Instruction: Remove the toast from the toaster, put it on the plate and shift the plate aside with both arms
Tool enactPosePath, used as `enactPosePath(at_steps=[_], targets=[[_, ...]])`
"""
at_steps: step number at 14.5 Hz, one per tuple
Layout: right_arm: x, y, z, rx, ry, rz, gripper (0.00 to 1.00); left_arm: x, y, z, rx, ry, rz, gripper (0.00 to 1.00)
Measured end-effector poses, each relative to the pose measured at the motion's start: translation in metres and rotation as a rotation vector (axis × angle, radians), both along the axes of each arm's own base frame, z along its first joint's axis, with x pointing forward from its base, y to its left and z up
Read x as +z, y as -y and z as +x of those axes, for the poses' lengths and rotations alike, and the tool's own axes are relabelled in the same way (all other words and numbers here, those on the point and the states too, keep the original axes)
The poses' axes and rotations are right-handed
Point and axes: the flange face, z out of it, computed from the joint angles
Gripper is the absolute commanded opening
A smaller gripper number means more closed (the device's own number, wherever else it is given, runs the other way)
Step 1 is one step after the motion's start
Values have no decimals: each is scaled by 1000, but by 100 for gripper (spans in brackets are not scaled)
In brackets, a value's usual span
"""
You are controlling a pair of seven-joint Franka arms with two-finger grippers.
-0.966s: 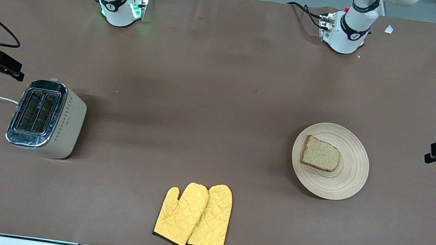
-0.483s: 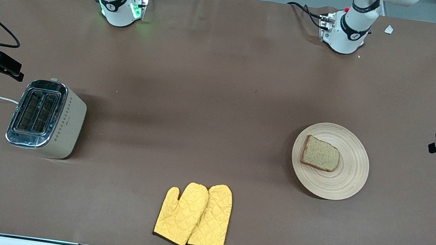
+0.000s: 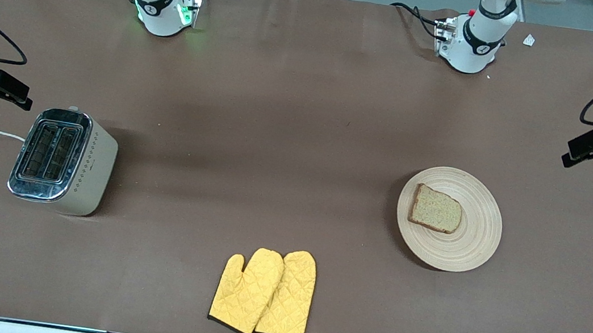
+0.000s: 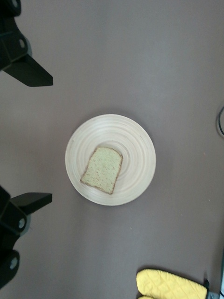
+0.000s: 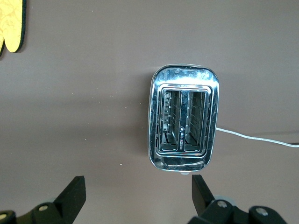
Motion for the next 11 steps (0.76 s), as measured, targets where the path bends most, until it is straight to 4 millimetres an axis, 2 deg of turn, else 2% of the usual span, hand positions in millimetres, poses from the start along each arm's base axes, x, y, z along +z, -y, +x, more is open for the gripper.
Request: enactPosePath(at_steps=[3, 5, 11], targets=[[0, -1, 0, 1, 0, 0, 100, 4, 22, -21, 18, 0, 33, 100], [0, -1, 0, 2, 0, 0, 100, 5, 28, -27, 7, 11, 38, 100], [-1, -3, -1, 5, -7, 1, 100, -5, 9, -16, -115, 76, 44, 100]])
